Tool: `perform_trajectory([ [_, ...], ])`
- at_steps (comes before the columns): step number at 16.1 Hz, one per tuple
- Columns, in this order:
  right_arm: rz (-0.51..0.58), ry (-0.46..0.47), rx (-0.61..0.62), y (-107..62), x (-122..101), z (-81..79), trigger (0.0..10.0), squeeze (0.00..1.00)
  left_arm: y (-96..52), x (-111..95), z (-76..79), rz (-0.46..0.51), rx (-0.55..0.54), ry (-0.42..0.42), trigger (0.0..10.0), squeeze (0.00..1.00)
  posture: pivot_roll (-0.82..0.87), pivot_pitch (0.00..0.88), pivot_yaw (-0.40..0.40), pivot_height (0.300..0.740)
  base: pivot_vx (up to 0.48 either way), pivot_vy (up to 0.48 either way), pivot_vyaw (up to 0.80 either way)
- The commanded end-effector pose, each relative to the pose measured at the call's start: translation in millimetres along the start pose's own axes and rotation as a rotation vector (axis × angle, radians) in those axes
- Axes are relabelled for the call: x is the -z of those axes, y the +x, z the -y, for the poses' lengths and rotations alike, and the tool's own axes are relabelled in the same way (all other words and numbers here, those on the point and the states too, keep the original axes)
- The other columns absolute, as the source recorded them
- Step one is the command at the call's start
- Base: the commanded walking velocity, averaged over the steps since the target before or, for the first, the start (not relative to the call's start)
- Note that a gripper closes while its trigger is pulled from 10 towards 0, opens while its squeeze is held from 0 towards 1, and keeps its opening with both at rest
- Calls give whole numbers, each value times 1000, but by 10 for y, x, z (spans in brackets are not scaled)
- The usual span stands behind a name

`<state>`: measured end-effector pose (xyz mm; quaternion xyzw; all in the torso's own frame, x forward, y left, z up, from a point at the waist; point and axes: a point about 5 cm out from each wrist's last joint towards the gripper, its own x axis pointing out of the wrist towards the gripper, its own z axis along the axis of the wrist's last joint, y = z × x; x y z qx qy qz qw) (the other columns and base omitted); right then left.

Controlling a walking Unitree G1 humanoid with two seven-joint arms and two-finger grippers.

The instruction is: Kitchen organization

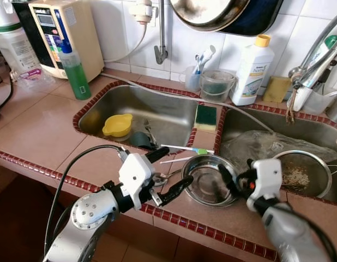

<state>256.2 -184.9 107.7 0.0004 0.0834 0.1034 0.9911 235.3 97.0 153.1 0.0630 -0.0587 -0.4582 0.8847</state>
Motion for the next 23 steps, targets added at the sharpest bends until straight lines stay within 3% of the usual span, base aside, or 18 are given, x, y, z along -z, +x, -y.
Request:
perform_trajectory([
  [1,-2,20,3,-3,-59,37,10000,0,6,-71,-17,15,9,26,10000,0,-165,41,-7,740,0,0,0],
  [10,-105,92,-134,-70,-127,84,9765,0,40,-187,-47,56,3,45,10000,0,-173,35,-5,740,0,0,0],
  [11,-135,112,-157,-87,-126,95,5961,0,55,-205,-43,62,7,47,10000,0,-174,34,-6,740,0,0,0],
  [12,-145,133,-164,-95,-130,99,6196,0,60,-216,-40,65,9,48,10000,0,-176,35,-6,740,0,0,0],
  [13,-160,151,-179,-104,-136,96,4863,0,64,-233,-37,70,13,47,10000,0,-176,36,-6,740,0,0,0],
  [14,-165,153,-183,-107,-138,95,5490,0,65,-237,-37,71,14,47,10000,0,-176,36,-6,740,0,0,0],
  [16,-177,167,-190,-111,-139,90,5804,0,63,-231,-27,69,20,42,10000,0,-174,37,-7,740,0,0,0],
  [18,-199,194,-207,-93,-151,74,3569,0,55,-144,37,28,44,61,10000,0,-170,39,-9,740,0,0,0],
  [19,-201,206,-206,-84,-158,73,3294,0,57,-137,47,25,45,63,10000,0,-170,40,-10,740,0,0,0],
  [23,-225,234,-209,-52,-123,70,4157,0,66,-168,40,34,32,61,10000,0,-163,49,-14,740,0,0,0],
])
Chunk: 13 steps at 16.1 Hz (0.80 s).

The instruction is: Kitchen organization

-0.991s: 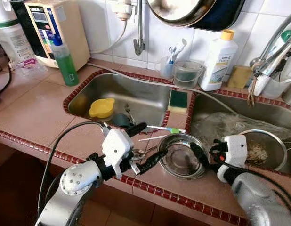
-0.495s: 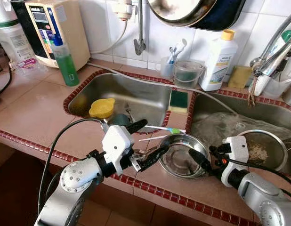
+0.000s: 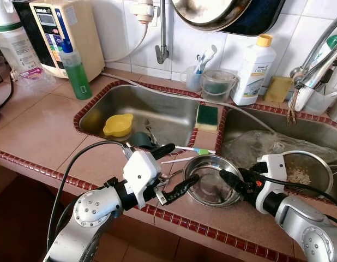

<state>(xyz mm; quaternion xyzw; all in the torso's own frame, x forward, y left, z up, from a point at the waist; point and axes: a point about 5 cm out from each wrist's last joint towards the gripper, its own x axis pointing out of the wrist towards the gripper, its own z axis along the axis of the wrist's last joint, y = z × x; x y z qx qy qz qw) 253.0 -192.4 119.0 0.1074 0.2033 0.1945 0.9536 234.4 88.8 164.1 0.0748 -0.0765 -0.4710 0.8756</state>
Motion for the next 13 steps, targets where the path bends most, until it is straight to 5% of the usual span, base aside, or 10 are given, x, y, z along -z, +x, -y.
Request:
perform_trajectory([
  [1,-7,16,-2,17,-12,11,4157,0,3,-58,1,11,2,25,10000,0,-163,49,-14,740,0,0,0],
  [5,-24,56,15,73,35,46,5882,0,16,-102,7,22,4,29,10000,0,-159,58,-15,740,0,0,0],
  [6,-35,68,19,106,63,54,9098,0,22,-119,1,26,4,30,10000,0,-154,64,-13,740,0,0,0],
  [8,-46,98,25,151,99,64,10000,0,13,-138,-10,27,0,32,10000,0,-150,69,-13,740,0,0,0],
  [9,-43,103,20,161,99,61,9608,0,10,-146,-17,28,-2,33,10000,0,-147,71,-12,740,0,0,0],
  [10,-37,106,22,169,96,64,6314,0,9,-153,-21,29,-4,34,10000,0,-146,72,-13,740,0,0,0],
  [11,-35,114,32,180,97,77,0,0,7,-160,-20,29,-4,33,10000,0,-144,73,-12,740,0,0,0],
  [13,-28,123,34,197,82,91,0,0,-2,-164,-5,27,5,26,10000,0,-141,74,-11,740,0,0,0],
])
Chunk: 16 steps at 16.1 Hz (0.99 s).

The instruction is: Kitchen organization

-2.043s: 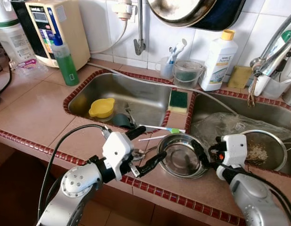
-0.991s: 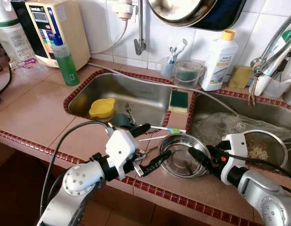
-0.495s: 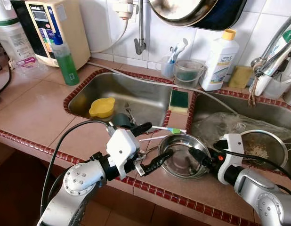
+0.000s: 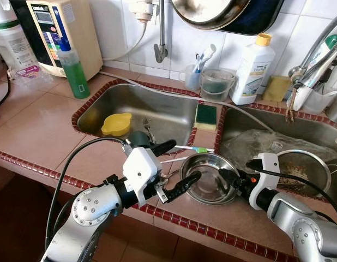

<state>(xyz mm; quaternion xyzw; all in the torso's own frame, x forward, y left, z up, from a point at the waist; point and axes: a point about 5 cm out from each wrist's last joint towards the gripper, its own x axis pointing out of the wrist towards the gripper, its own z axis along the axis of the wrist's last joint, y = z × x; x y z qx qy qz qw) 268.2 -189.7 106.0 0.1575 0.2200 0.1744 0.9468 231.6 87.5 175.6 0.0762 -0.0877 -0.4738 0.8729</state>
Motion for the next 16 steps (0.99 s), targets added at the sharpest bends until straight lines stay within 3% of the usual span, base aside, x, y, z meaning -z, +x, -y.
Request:
perform_trajectory([
  [1,-12,12,16,19,17,32,0,0,-19,-41,3,4,8,7,10000,0,-141,75,-11,740,0,0,0],
  [6,-1,17,2,51,-22,10,0,0,-88,102,110,-87,79,-51,10000,0,-138,78,-12,740,0,0,0],
  [16,9,25,-1,74,-50,24,0,0,-69,96,88,-92,79,-45,10000,0,-140,63,-11,740,0,0,0],
])
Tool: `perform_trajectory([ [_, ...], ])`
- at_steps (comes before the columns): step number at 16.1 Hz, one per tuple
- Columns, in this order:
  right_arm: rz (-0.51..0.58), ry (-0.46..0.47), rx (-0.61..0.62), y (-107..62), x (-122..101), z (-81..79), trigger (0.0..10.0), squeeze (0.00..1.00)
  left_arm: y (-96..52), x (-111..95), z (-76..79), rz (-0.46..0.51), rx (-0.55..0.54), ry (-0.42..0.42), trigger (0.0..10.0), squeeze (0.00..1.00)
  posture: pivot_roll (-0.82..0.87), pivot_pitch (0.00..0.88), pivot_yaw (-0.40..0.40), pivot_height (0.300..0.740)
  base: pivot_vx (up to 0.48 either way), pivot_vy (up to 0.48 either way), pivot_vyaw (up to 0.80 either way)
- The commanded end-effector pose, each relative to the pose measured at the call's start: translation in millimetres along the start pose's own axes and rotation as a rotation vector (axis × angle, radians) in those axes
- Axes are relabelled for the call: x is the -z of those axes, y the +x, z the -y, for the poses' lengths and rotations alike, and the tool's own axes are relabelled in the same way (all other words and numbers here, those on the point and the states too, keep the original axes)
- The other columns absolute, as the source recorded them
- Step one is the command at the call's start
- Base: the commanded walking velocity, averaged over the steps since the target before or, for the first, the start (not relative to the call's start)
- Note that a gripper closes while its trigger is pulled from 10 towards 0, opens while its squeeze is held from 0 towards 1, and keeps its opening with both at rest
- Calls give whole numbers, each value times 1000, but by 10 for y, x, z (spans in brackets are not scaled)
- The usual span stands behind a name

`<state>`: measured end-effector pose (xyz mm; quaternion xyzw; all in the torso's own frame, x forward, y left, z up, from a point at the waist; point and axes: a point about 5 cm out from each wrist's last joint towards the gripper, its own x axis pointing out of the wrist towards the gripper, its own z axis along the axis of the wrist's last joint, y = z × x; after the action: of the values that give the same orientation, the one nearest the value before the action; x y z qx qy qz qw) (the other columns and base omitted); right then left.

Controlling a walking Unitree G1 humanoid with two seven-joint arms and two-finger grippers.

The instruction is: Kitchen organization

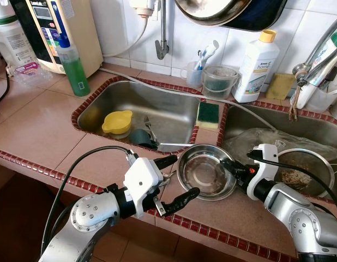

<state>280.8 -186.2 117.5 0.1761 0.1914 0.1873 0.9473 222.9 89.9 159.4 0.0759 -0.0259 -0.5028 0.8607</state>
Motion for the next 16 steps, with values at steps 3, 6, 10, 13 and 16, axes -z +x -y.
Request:
perform_trajectory([
  [3,-13,21,-1,-22,39,16,0,0,12,-51,-16,13,4,17,10000,0,-142,57,-9,740,0,0,0],
  [6,52,27,-91,-72,-98,-44,0,0,10,-66,-61,29,-11,3,10000,0,-145,52,-8,740,0,0,0],
  [10,95,8,-176,-100,-198,-135,0,0,14,-79,-93,37,-18,4,10000,0,-147,40,-8,740,0,0,0],
  [13,209,8,-238,-102,-309,-240,235,0,20,-101,-169,76,-76,-18,10000,0,-144,32,-8,740,0,0,0],
  [16,351,21,-173,-47,-462,-215,10000,0,-8,-27,-408,39,-234,23,10000,0,-144,23,-5,740,0,0,0],
])
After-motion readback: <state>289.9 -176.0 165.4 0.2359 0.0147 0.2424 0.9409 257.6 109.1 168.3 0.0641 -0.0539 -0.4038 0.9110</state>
